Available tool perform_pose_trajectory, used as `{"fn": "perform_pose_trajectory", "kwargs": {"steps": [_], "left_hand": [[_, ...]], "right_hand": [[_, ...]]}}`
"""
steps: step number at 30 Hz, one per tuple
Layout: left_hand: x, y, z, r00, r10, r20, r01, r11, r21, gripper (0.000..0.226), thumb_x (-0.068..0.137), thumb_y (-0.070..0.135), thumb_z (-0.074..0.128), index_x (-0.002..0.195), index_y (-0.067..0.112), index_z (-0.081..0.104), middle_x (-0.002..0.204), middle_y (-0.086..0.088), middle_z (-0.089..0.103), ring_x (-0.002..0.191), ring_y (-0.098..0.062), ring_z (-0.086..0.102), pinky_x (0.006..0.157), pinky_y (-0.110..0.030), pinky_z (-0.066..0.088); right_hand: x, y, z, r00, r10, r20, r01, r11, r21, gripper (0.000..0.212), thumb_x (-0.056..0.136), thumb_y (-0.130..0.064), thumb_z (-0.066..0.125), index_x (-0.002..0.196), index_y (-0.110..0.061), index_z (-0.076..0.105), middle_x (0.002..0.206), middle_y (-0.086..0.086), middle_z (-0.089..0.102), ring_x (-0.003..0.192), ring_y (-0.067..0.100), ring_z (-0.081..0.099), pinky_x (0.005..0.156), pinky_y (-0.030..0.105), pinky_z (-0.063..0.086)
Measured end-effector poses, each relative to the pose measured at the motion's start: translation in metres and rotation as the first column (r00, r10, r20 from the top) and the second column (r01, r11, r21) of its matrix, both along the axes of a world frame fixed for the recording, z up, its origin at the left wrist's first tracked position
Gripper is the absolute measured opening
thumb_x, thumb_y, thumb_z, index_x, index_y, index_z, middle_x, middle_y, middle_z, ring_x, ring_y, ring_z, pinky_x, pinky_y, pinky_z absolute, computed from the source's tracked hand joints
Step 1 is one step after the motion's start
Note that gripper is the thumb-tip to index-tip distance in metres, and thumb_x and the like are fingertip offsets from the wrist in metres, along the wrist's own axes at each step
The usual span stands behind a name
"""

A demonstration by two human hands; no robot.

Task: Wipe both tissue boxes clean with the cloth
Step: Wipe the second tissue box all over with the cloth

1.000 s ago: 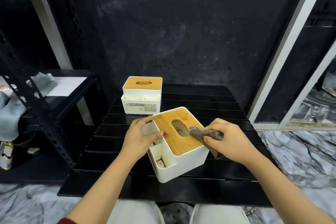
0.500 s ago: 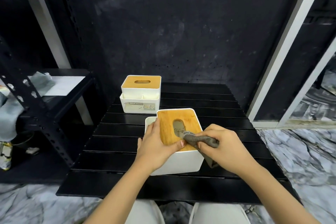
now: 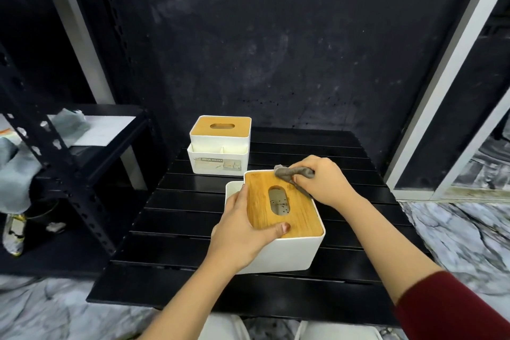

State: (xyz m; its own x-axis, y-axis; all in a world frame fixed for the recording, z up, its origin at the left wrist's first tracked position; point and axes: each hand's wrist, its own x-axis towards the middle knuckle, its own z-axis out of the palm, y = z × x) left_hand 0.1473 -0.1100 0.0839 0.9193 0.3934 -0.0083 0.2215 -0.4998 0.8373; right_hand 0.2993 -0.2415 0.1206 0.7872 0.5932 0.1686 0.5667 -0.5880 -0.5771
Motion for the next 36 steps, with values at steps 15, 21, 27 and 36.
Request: {"fn": "perform_pose_trajectory", "kwargs": {"steps": [15,21,27,36], "left_hand": [[0.002,-0.001,-0.005,0.999,-0.003,-0.033,0.003,1.0,0.018,0.125,0.045,0.08,0.059,0.149,0.038,0.007,0.147,0.014,0.031,0.131,-0.013,0.038,0.108,-0.046,0.037],[0.001,-0.001,-0.005,1.0,0.0,-0.017,0.0,1.0,0.002,0.122,0.048,0.075,0.063,0.149,0.036,0.008,0.149,0.014,0.029,0.133,-0.012,0.036,0.109,-0.046,0.035],[0.002,0.0,-0.005,1.0,0.007,-0.014,-0.007,1.0,0.026,0.113,0.064,0.063,0.073,0.15,0.033,0.005,0.151,0.013,0.026,0.136,-0.014,0.032,0.112,-0.047,0.031],[0.003,0.006,-0.003,0.998,-0.041,-0.044,0.042,0.999,0.023,0.114,0.061,0.065,0.072,0.15,0.034,0.007,0.149,0.013,0.028,0.136,-0.015,0.032,0.112,-0.048,0.028]], "right_hand": [[-0.069,-0.048,-0.009,0.996,0.082,-0.041,-0.078,0.994,0.077,0.026,0.083,-0.019,0.062,0.095,-0.042,0.065,0.096,-0.022,0.058,0.099,0.001,0.045,0.079,0.011,0.034],[-0.032,-0.023,-0.005,0.998,0.045,-0.048,-0.04,0.995,0.092,0.02,0.085,-0.016,0.059,0.099,-0.028,0.068,0.101,-0.008,0.058,0.092,0.011,0.056,0.076,0.023,0.047],[-0.003,-0.002,-0.003,1.0,-0.024,0.005,0.024,1.0,0.005,0.02,0.086,-0.023,0.057,0.104,-0.031,0.063,0.106,-0.006,0.055,0.095,0.014,0.054,0.08,0.035,0.05],[0.005,-0.001,0.001,0.999,0.039,-0.031,-0.039,0.999,-0.005,0.012,0.087,-0.018,0.058,0.097,-0.024,0.06,0.103,-0.004,0.053,0.094,0.012,0.053,0.076,0.022,0.043]]}}
